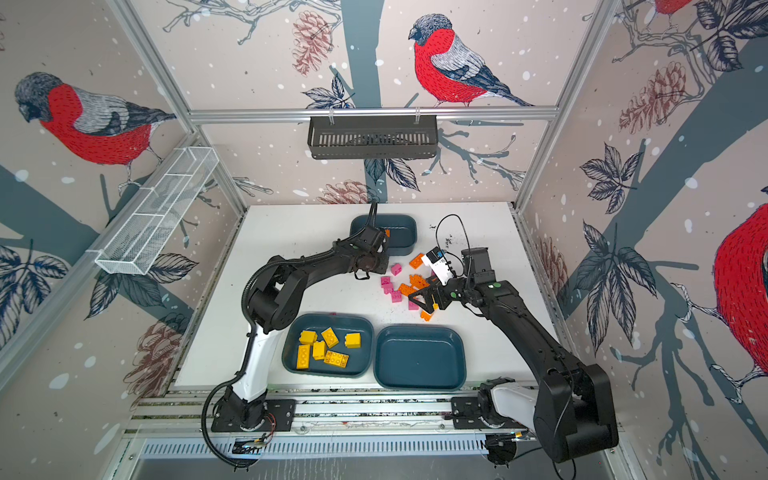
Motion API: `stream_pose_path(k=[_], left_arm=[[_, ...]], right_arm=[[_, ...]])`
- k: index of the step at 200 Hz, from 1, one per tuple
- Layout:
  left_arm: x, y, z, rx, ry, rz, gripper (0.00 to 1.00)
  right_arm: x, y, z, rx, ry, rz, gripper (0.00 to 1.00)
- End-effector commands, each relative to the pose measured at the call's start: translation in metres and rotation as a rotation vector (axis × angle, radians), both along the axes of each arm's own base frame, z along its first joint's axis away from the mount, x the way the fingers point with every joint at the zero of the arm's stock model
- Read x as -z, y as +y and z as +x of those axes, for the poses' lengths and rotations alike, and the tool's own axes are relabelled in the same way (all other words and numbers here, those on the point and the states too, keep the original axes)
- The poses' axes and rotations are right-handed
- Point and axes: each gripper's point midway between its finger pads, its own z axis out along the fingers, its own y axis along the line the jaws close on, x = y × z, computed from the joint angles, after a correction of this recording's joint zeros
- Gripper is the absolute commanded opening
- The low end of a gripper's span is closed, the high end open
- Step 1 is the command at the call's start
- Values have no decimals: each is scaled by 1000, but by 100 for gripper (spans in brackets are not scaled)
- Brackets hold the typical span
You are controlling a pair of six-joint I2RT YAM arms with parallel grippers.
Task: Sort the legos into containers by color
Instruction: 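Carry the pink brick into the empty near bin beside the yellow bin, release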
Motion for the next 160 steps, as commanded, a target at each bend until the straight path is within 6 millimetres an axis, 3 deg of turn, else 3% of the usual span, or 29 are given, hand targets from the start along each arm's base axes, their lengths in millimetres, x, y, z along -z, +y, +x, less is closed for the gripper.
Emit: stream_pose_path(k=[1, 37, 98, 120, 160], left_arm=[[-21, 0, -9, 34, -7, -7, 28], [-57, -10, -53, 187, 13, -30, 28], [-112, -43, -193, 623, 42, -178, 28], [-111, -46, -231, 713, 64, -223, 27], [-83, -52, -286, 820, 130, -233, 28]], right_arm=[[-2, -1, 0, 4, -14, -3, 99], [-6, -4, 1, 4, -28, -8, 99], [-15, -16, 13, 72, -57, 39, 99], [-12, -18, 12, 76, -57, 35, 99], [-6, -23, 13, 83, -77, 10, 99]])
